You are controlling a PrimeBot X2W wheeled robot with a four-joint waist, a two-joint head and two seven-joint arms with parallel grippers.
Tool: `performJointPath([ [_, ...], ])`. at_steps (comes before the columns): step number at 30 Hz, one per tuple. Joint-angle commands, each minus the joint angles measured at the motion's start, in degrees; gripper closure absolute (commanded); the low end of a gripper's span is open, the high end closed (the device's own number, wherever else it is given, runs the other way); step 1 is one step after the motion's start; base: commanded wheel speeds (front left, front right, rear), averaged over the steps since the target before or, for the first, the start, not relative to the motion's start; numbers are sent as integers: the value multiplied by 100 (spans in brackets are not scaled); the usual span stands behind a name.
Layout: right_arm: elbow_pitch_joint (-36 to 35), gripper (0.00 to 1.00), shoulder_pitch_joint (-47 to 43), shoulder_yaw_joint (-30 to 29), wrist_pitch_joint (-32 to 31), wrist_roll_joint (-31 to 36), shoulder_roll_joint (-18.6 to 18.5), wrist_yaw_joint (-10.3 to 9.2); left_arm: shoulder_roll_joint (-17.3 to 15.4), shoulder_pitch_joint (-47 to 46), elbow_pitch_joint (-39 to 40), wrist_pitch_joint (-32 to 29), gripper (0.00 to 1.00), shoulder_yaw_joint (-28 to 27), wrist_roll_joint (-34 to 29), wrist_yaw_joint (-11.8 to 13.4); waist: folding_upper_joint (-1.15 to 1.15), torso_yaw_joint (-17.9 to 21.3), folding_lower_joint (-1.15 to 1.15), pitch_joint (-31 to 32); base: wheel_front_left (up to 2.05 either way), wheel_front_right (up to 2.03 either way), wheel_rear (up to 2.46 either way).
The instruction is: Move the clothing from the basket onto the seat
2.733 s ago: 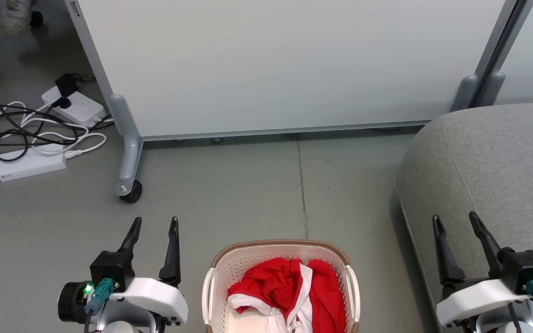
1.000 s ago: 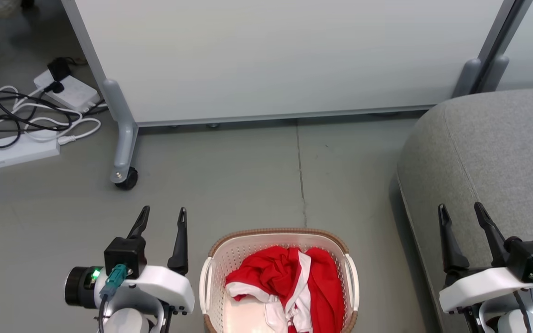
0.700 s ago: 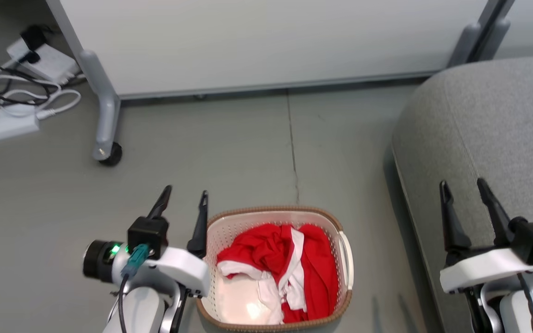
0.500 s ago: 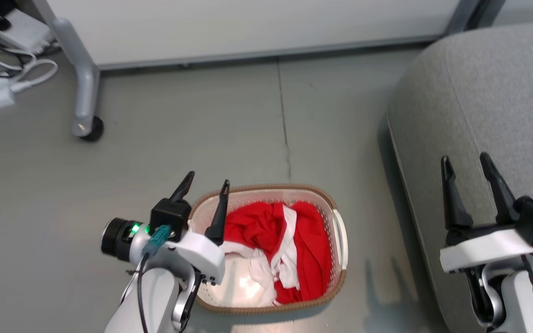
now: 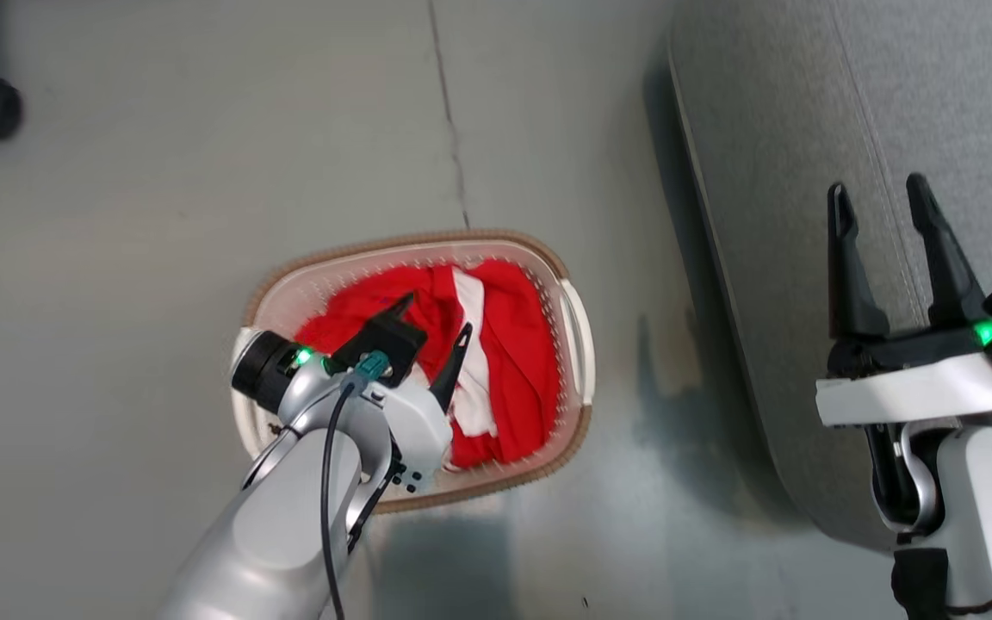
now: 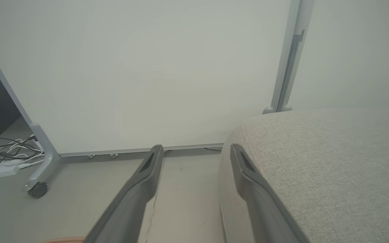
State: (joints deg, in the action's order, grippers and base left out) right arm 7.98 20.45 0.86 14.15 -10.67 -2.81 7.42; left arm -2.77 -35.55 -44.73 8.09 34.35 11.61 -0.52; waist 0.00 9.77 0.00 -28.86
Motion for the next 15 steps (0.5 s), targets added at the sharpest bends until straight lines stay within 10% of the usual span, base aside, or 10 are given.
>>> performJointPath([
  [1,-64,0,157,64,56,-81,-14,13,-29,-240,-132,-2,0,140,89,-45,0,422,0,-581,0,0,0],
  [15,-707,0,650,430,114,-753,-13,13,-33,-1342,-1626,-428,0,770,533,-227,0,1462,0,-1936,0,0,0],
])
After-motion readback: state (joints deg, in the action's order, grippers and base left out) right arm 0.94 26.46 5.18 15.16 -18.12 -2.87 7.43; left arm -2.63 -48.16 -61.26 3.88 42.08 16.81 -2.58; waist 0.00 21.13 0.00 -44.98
